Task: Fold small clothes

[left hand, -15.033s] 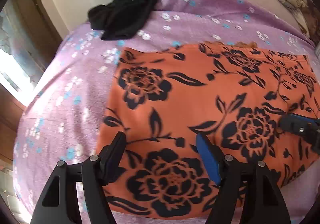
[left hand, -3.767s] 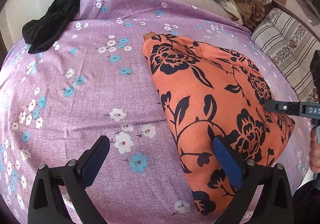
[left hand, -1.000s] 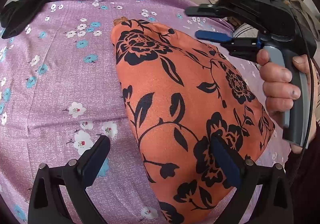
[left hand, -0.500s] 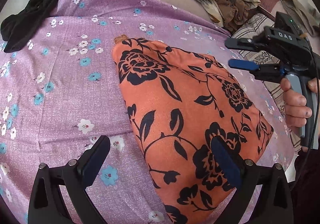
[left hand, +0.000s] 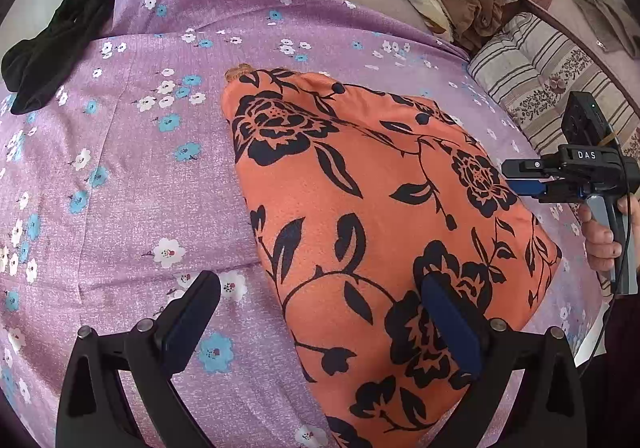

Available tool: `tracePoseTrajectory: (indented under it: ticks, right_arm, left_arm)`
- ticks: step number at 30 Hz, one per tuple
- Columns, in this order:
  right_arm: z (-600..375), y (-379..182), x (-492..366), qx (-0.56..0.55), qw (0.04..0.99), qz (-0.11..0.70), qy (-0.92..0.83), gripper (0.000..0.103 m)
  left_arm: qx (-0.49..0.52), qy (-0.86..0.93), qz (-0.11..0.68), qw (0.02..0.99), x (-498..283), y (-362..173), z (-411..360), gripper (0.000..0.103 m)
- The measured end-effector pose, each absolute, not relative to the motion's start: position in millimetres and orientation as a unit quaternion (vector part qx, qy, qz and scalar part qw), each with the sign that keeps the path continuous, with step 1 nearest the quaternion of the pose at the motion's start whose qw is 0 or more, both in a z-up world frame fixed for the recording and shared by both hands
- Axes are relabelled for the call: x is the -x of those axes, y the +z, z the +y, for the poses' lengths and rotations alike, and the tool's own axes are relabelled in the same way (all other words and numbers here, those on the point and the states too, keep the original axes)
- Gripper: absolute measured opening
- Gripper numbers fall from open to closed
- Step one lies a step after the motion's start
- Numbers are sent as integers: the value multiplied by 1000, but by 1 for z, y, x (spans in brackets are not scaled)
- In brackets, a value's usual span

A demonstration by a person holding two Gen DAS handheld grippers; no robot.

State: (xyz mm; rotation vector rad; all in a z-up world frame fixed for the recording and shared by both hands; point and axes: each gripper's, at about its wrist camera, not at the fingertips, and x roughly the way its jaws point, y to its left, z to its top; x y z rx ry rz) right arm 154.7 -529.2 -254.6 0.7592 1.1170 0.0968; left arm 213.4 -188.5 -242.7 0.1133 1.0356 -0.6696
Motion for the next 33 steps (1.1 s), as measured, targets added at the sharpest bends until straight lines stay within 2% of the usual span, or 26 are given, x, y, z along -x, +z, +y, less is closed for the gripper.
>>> tracePoseTrajectory:
  ticks: [19, 33]
  right_arm:
    - [-516, -280, -166, -378, 760, 518, 108, 70]
    - [-475, -283, -193, -361, 765, 515, 136, 73]
  left_arm:
    - [-35, -333, 500, 798, -224, -252, -197, 101]
    - [-11, -345, 513, 786, -234, -259, -200, 101]
